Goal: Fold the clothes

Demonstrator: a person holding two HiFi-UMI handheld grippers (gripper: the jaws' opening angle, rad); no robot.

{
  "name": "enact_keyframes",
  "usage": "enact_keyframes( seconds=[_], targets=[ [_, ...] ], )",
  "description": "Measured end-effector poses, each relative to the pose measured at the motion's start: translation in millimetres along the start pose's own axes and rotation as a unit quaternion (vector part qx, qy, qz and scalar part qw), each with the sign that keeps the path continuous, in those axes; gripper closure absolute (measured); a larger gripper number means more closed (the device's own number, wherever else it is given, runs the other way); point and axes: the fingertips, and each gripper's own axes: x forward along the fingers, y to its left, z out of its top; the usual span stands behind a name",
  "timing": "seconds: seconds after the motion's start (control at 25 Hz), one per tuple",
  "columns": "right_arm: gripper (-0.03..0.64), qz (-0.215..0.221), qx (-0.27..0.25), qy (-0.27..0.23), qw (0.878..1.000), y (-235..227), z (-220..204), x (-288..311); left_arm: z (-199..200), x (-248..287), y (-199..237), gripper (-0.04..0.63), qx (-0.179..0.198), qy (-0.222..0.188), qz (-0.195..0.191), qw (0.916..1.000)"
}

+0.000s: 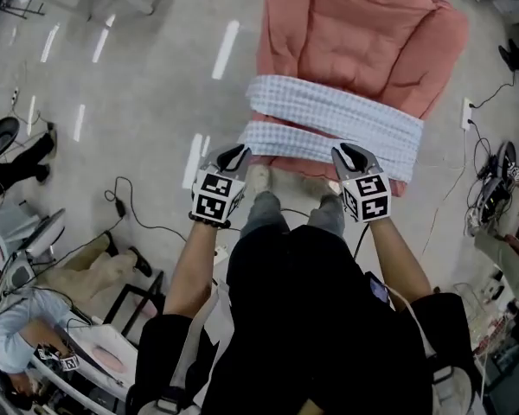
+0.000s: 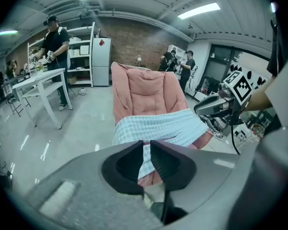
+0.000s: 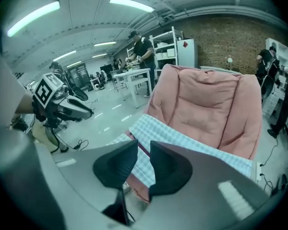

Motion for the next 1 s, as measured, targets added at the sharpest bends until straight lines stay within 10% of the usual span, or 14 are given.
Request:
enact_keyframes(
  seconds=[0.28,0.56,1.0],
  targets=[
    [0.531,0.004,-0.013,0.017,1.000,43,-9,44,-38,27,27,0.540,0.081,0.042,-0.031,0.9954],
    [0.535,-0.019,0.038,0.060,0.997,46,-64,36,-79,79,39,0.552,0.203,0.108,-0.058,0.9716],
    [0.545,-0.016,0.067,0.092,0.993,48,-113,66,-168,126,69,0.532,0.219,0.132,-0.096,0.9620]
  ],
)
